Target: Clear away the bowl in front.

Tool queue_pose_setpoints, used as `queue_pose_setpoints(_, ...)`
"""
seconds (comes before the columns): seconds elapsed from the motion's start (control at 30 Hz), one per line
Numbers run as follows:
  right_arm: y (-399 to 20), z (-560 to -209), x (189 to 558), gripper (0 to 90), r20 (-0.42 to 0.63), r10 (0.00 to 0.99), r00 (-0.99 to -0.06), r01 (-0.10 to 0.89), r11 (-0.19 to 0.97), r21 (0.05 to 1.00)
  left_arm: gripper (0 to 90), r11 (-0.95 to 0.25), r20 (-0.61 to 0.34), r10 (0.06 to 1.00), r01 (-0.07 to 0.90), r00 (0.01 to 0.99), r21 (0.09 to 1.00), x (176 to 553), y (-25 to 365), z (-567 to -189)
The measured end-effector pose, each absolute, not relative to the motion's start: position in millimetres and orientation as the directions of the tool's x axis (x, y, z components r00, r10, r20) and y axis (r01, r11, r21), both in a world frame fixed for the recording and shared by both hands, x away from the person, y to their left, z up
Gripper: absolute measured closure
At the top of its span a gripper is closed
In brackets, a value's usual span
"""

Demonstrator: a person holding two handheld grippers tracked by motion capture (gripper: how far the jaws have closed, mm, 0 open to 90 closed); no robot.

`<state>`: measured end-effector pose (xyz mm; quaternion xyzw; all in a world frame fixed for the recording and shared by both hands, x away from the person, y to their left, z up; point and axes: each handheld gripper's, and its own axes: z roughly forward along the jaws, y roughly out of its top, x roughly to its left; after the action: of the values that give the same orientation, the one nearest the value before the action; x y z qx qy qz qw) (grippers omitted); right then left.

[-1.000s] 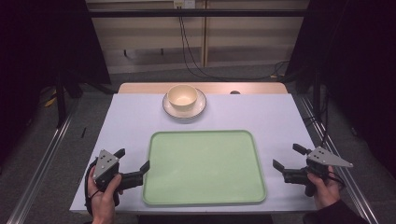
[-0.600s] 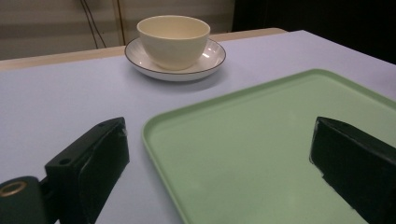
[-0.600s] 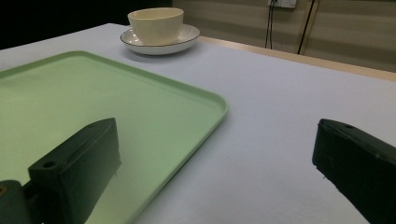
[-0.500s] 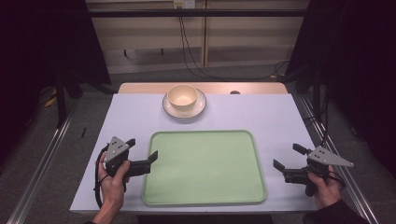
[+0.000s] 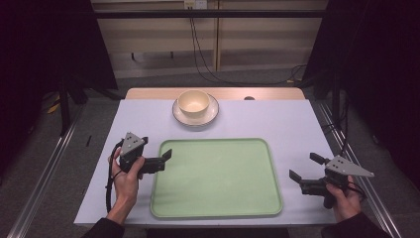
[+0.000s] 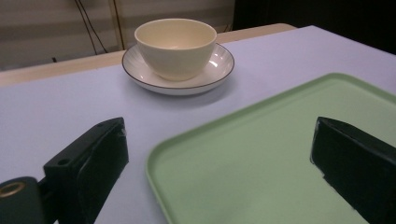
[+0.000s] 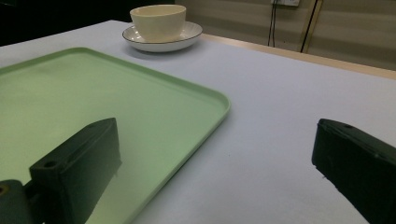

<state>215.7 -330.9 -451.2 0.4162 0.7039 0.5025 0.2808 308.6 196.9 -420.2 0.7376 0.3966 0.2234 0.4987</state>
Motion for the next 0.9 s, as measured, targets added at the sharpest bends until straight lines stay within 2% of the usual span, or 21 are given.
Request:
queue_pose_setpoints(0.17, -331, -451, 216, 0.6, 0.026, 0.871, -0.491, 0.305, 0.144, 0.941, 4.4, -0.18, -0.099, 0.789, 0.382, 0.606, 0.906, 322, 191, -413)
queue_pose_setpoints(0.27, -331, -451, 216, 0.6, 0.025, 0.869, -0.495, 0.305, 0.146, 0.941, 4.6, -0.219, -0.096, 0.773, 0.406, 0.627, 0.887, 335, 187, -410)
queue_pose_setpoints(0.47, -332, -451, 216, 0.6, 0.032, 0.87, -0.493, 0.303, 0.137, 0.943, 5.2, -0.229, -0.062, 0.782, 0.379, 0.62, 0.896, 355, 183, -406)
queue_pose_setpoints(0.57, -332, -451, 216, 0.6, 0.032, 0.869, -0.493, 0.301, 0.136, 0.944, 4.7, -0.259, -0.011, 0.788, 0.346, 0.616, 0.902, 367, 182, -400)
queue_pose_setpoints(0.6, -332, -451, 216, 0.7, 0.033, 0.868, -0.495, 0.304, 0.137, 0.943, 5.1, -0.222, -0.064, 0.779, 0.368, 0.624, 0.903, 376, 181, -396)
queue_pose_setpoints(0.67, -332, -452, 216, 0.7, 0.025, 0.867, -0.497, 0.3, 0.145, 0.943, 4.5, -0.243, -0.036, 0.78, 0.356, 0.625, 0.902, 382, 178, -393)
queue_pose_setpoints(0.9, -332, -451, 216, 0.6, 0.031, 0.869, -0.493, 0.303, 0.138, 0.943, 4.9, -0.238, -0.035, 0.777, 0.346, 0.628, 0.907, 399, 172, -392)
